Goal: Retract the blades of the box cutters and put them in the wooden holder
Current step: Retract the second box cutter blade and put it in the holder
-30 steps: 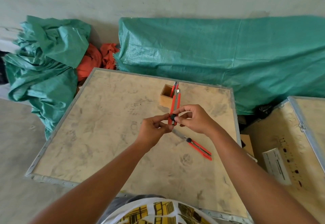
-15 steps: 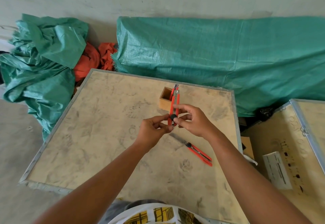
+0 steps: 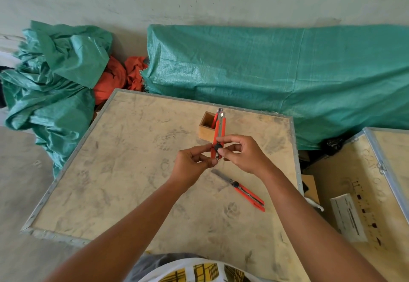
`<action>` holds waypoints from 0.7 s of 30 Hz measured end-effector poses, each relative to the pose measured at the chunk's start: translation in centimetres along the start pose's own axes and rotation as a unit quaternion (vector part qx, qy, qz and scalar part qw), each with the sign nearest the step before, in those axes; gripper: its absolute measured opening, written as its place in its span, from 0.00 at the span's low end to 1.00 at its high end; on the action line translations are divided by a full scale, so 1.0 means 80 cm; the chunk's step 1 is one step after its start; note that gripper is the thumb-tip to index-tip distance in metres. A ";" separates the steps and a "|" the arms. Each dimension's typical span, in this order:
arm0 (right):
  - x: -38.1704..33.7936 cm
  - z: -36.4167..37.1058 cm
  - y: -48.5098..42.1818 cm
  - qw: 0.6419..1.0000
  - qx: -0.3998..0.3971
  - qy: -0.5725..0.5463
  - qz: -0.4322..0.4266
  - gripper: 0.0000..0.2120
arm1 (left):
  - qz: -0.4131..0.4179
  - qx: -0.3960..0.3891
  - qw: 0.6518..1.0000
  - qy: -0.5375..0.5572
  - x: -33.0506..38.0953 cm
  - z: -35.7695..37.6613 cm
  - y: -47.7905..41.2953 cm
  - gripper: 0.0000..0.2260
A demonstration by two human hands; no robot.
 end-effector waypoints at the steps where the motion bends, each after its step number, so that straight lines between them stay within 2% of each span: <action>1: 0.000 0.000 0.000 1.000 0.003 0.009 -0.001 0.13 | 0.001 0.000 1.000 0.000 0.000 0.000 0.000 0.22; 4: 0.000 0.003 0.000 0.999 0.029 0.027 0.001 0.09 | 0.003 -0.001 1.000 -0.011 -0.003 0.000 -0.001 0.22; 8: 0.000 0.007 0.001 0.997 0.074 0.036 -0.003 0.13 | 0.003 -0.010 0.999 -0.032 -0.009 -0.002 -0.005 0.22; 14: 0.008 0.003 -0.021 0.996 0.060 -0.068 0.002 0.11 | 0.000 -0.004 0.999 -0.046 -0.013 -0.010 -0.022 0.21; 21: 0.005 -0.020 -0.088 0.995 0.077 -0.055 0.013 0.14 | 0.025 -0.008 0.996 -0.091 0.001 -0.013 -0.081 0.21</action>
Point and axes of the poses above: each hand's wrist, its own y-axis away from the middle knuckle, its own z-axis out of the palm, x = y × z, the point moved 4 cm from there along -y, towards the middle knuckle, and after that the axes turned 10 degrees about -y, right-handed, at the moved point
